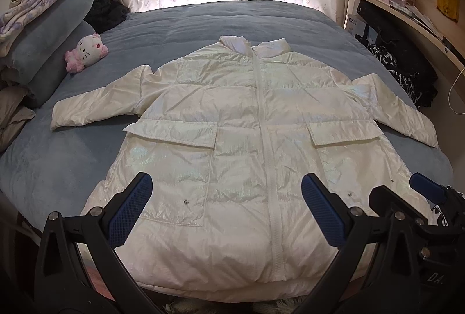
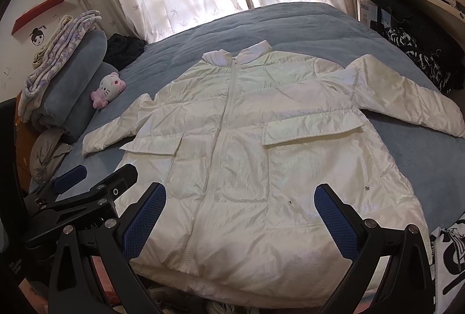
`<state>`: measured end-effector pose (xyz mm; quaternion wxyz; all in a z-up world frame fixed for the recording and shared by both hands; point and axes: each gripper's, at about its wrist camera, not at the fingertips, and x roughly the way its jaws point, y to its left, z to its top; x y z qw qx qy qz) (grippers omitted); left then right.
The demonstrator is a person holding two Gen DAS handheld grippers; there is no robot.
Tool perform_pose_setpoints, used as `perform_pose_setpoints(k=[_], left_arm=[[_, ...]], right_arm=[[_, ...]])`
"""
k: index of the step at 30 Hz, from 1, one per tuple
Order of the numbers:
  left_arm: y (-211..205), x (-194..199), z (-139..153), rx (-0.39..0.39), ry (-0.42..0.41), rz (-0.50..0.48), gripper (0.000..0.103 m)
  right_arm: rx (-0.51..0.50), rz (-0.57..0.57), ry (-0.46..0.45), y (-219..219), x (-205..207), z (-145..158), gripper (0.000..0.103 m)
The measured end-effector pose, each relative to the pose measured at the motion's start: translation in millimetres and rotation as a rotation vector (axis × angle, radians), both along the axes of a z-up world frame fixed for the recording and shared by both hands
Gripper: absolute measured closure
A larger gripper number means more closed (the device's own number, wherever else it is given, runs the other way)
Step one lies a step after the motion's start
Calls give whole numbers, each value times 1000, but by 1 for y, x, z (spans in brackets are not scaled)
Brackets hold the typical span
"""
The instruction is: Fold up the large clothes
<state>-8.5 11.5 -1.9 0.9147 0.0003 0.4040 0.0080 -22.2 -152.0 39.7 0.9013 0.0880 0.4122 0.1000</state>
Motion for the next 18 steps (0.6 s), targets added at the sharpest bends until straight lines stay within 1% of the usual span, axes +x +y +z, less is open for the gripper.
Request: perform_pose_setpoints(k=[5, 8, 18], left_arm=[[5, -4, 0, -6, -3, 4, 2], [0, -1, -2, -1, -1, 1, 2], [1, 0, -2, -3, 1, 0, 2]], right_arm=[[-1, 2, 11, 4, 0, -6, 0], [1, 2, 14, 6, 0, -9, 0], [6, 8, 32, 5, 6, -11, 0]])
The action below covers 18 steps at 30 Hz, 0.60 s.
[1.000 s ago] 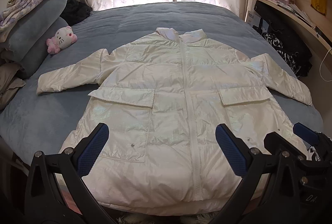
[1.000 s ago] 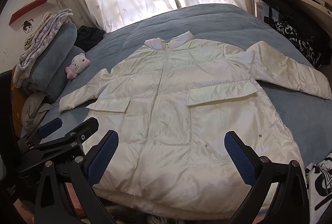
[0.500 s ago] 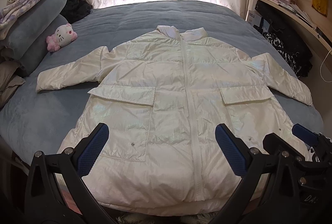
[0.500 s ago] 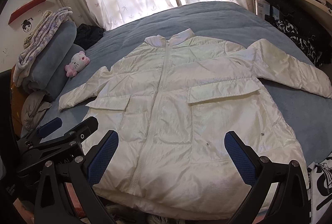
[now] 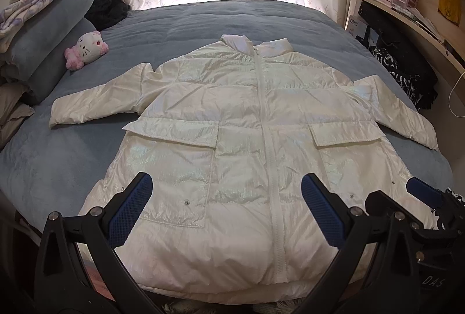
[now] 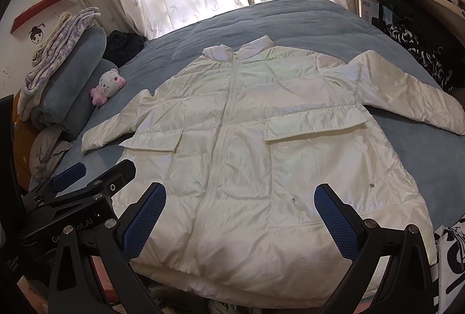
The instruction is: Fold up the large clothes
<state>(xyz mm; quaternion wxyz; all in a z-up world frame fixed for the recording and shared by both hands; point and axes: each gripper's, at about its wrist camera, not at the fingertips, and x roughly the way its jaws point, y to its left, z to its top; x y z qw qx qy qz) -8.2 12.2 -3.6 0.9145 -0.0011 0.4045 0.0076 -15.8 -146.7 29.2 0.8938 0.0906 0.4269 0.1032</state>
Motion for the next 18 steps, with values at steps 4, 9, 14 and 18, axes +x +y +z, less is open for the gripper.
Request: perform_pose_setpoints(k=[4, 9, 14, 18], left_arm=[[1, 0, -3, -1, 4, 2, 2], [2, -2, -6, -2, 6, 2, 2], [3, -1, -6, -3, 8, 3, 2], [3, -1, -7, -5, 8, 3, 2]], right_arm=[[2, 1, 6, 0, 2, -1, 0], [3, 2, 7, 0, 2, -1, 0], [5, 2, 11, 1, 2, -3, 0], [13, 3, 16, 3, 2, -5, 0]])
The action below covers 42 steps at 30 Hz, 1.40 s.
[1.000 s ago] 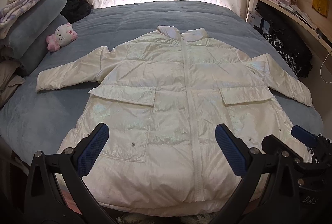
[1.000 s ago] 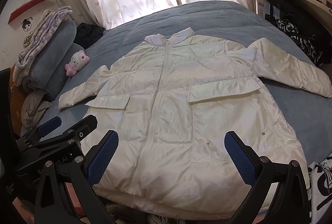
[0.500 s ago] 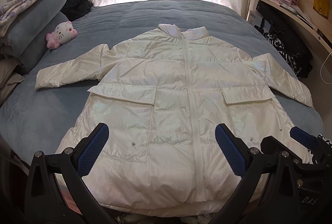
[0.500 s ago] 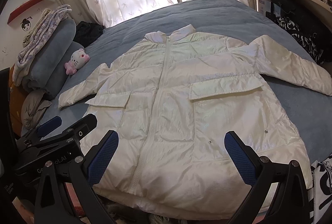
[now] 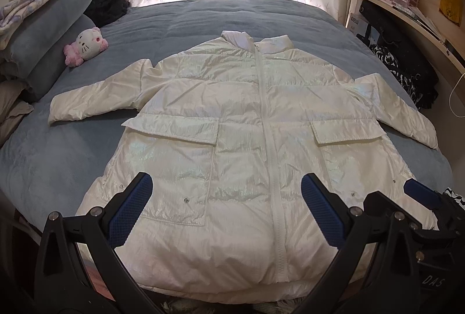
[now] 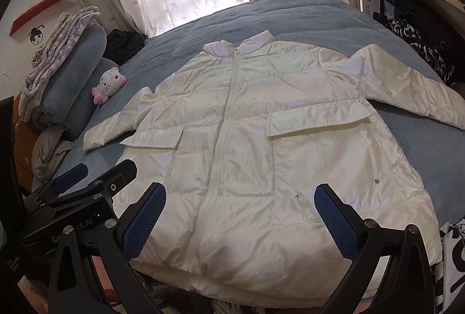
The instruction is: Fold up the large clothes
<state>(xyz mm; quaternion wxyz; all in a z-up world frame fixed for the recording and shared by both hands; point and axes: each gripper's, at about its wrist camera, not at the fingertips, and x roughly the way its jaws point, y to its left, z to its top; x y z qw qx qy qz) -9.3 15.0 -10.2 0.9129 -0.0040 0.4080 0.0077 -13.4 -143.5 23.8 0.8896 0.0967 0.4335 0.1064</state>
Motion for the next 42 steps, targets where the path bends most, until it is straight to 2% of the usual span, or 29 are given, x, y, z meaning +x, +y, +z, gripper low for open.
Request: perform_pose_setpoints(k=[13, 23, 28, 32, 34, 37, 42], left_arm=[[-5, 2, -12, 7, -4, 5, 3], [-8, 0, -5, 6, -14, 5, 3], [-6, -2, 13, -2, -53, -8, 3], [-8, 3, 33, -4, -92, -27, 2], [-10, 12, 47, -25, -103, -53, 2], [-15, 25, 74, -62, -138, -87, 2], [-39, 46, 120, -49, -234, -110, 2]], right_arm=[[11, 1, 0, -1, -1, 1, 0], [17, 5, -13, -1, -3, 8, 0], [3, 7, -43, -2, -1, 22, 0], [-41, 9, -74, -1, 4, 45, 0], [-56, 4, -100, -4, 8, 66, 0], [-91, -26, -163, -9, 14, 106, 0], [-158, -83, -290, -31, 24, 175, 0]])
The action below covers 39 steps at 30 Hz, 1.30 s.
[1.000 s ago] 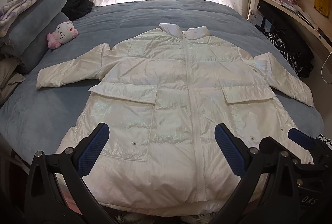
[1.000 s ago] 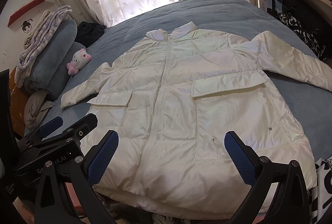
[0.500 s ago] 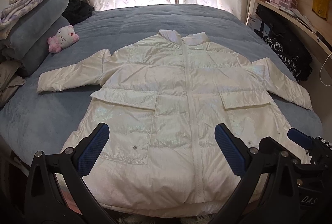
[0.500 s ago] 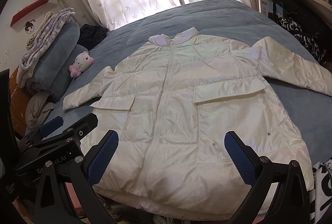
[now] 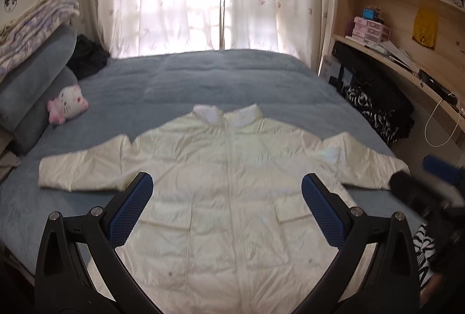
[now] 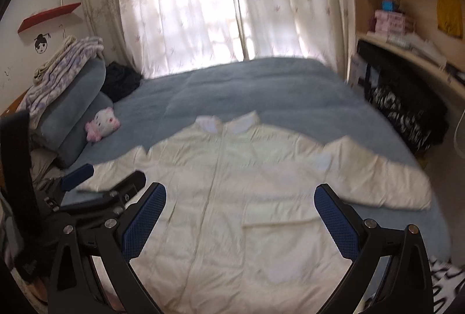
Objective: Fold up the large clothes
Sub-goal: 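Grasp the jacket sleeve cuff with the right gripper and lift it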
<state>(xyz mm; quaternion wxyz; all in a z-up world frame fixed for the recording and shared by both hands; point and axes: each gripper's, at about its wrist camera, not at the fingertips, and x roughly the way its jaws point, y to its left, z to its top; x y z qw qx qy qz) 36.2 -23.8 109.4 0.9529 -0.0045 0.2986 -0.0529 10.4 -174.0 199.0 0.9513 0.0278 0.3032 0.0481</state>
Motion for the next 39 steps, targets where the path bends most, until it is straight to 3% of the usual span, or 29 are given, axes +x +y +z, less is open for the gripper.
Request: perform_pose_setpoints(k=[7, 12, 14, 17, 19, 23, 27, 29, 31, 33, 37, 39], left_arm=[[-35, 35, 40, 4, -75, -24, 1], [-72, 62, 44, 15, -82, -68, 1], [-93, 73, 40, 37, -86, -88, 1], [-127, 86, 28, 70, -89, -105, 1], [-150, 97, 18, 87, -74, -124, 1], [-193, 121, -13, 86, -34, -183, 1], [-234, 148, -61, 79, 39, -267, 1], [-252, 162, -89, 106, 92, -294, 1], [-268, 166, -114, 126, 114, -315, 1], [-279, 169, -133, 134, 138, -337, 2], [-290, 185, -171, 59, 261, -372, 7], [-293, 190, -183, 63, 274, -348, 8]], right_arm=[[-191, -171, -167, -51, 13, 63, 0], [-290, -290, -268, -110, 22, 86, 0], [-335, -349, -264, -138, 30, 86, 0], [-363, -397, -179, -191, 49, 81, 0], [-296, -342, -107, -229, 66, 66, 0], [-157, -387, 9, -298, 89, 29, 0], [-40, -439, 175, -369, 116, -48, 0], [47, -475, 265, -405, 124, -79, 6], [196, -523, 369, -451, 128, -118, 8], [320, -592, 445, -487, 122, -178, 8], [442, -697, 523, -542, 105, -229, 23], [497, -745, 553, -560, 95, -254, 24]])
